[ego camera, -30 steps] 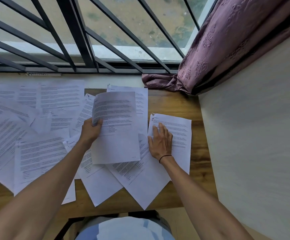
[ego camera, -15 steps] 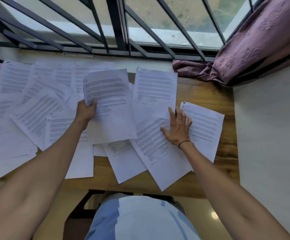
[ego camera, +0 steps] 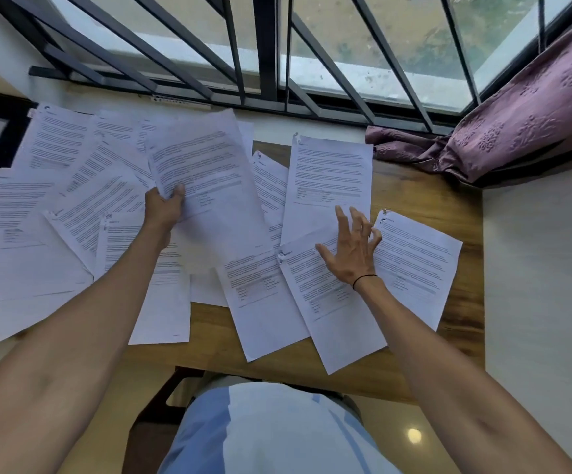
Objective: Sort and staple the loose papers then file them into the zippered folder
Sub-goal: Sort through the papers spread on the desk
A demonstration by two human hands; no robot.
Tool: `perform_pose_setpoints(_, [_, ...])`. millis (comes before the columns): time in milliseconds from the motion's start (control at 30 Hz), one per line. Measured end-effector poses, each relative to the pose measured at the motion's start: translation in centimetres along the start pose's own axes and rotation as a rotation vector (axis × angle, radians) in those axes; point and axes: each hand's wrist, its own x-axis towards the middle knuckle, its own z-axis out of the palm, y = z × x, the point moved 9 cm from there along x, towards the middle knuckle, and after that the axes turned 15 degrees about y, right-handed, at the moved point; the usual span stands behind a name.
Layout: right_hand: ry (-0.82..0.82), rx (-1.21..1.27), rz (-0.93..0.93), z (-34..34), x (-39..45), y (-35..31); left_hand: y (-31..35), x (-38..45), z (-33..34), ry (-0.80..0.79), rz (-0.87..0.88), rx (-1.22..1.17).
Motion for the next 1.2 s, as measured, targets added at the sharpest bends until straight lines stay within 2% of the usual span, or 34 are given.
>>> perform_pose_setpoints(133, [-0.031, 0.013, -0.063, 1.1, 0.6, -3.5, -0.3, 2.2, -2.0, 0.054, -0.069, -0.093])
perform_pose_setpoints(367, [-0.096, -0.017, -0.211, 3.6, 1.4, -9.0, -0.9, 4.1, -5.3, 0.081, -0.061, -0.127])
perform_pose_setpoints(733, [-0.099, -0.015, -0.229, 5.1, 3.8, -12.7, -2.1, 7.1, -8.8, 0.139, -0.101, -0.111])
perform_pose_setpoints(900, [-0.105, -0.005, -0.166, 5.4, 6.8, -14.4, -2.1, 7.3, -7.9, 0.071, -0.06, -0.059])
perform_pose_setpoints(1200, [-0.274, -0.024, -0.008, 6.6, 14.0, -15.8, -1.3, 5.7, -4.1, -0.121, 0.035, 0.074])
